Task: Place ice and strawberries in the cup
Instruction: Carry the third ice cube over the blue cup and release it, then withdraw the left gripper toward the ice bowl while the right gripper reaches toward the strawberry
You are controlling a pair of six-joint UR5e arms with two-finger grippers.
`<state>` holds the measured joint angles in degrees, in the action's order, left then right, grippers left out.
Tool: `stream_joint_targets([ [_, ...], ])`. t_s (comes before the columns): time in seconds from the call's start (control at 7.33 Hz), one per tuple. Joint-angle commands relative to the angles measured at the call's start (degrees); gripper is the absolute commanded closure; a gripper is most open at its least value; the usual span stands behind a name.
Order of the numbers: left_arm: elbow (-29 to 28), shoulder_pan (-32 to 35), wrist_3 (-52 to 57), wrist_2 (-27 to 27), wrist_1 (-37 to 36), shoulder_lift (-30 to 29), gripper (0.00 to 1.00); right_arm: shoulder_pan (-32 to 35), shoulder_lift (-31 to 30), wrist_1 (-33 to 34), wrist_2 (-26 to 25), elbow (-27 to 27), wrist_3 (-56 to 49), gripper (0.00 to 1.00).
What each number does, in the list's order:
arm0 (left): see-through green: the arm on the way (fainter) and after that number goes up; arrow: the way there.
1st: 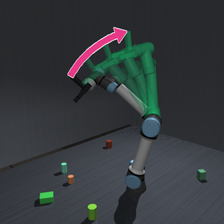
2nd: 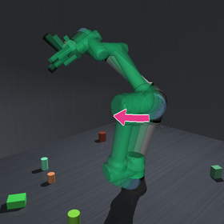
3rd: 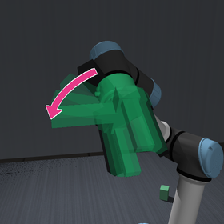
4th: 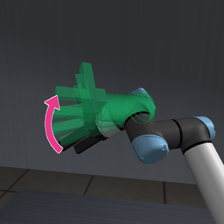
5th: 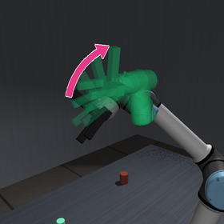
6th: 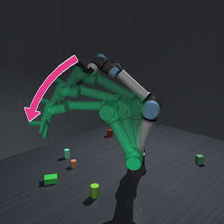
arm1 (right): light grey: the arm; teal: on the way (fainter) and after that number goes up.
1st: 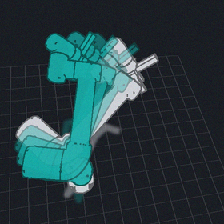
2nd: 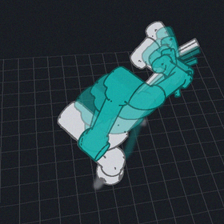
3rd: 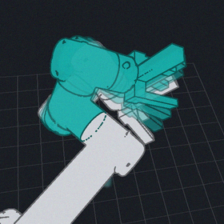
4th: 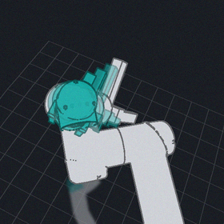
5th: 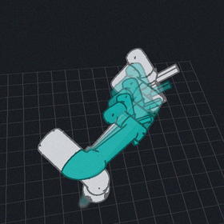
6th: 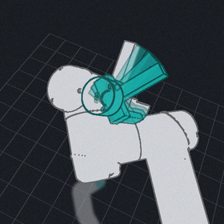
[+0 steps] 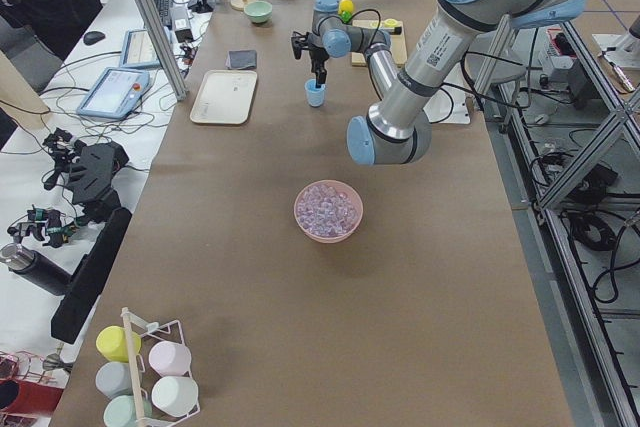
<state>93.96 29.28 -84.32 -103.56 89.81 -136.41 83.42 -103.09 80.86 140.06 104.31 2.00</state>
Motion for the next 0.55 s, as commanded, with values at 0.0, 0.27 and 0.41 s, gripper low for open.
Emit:
stream_joint_targets([
  [0.0, 7.7, 3.0, 8.9, -0.3, -1.7, 5.9, 0.02, -1.0, 2.0, -0.1, -0.1, 0.3, 2.4, 0.00],
  [0.27, 14.2, 7.8, 20.5, -0.5, -4.8, 12.5, 0.02, -4.7, 6.4, 0.0, -0.5, 3.3, 12.4, 0.00],
  [0.41, 17.7, 10.2, 26.6, -0.6, -6.8, 16.6, 0.02, -7.7, 8.4, -0.1, -0.8, 5.0, 18.2, 0.00],
])
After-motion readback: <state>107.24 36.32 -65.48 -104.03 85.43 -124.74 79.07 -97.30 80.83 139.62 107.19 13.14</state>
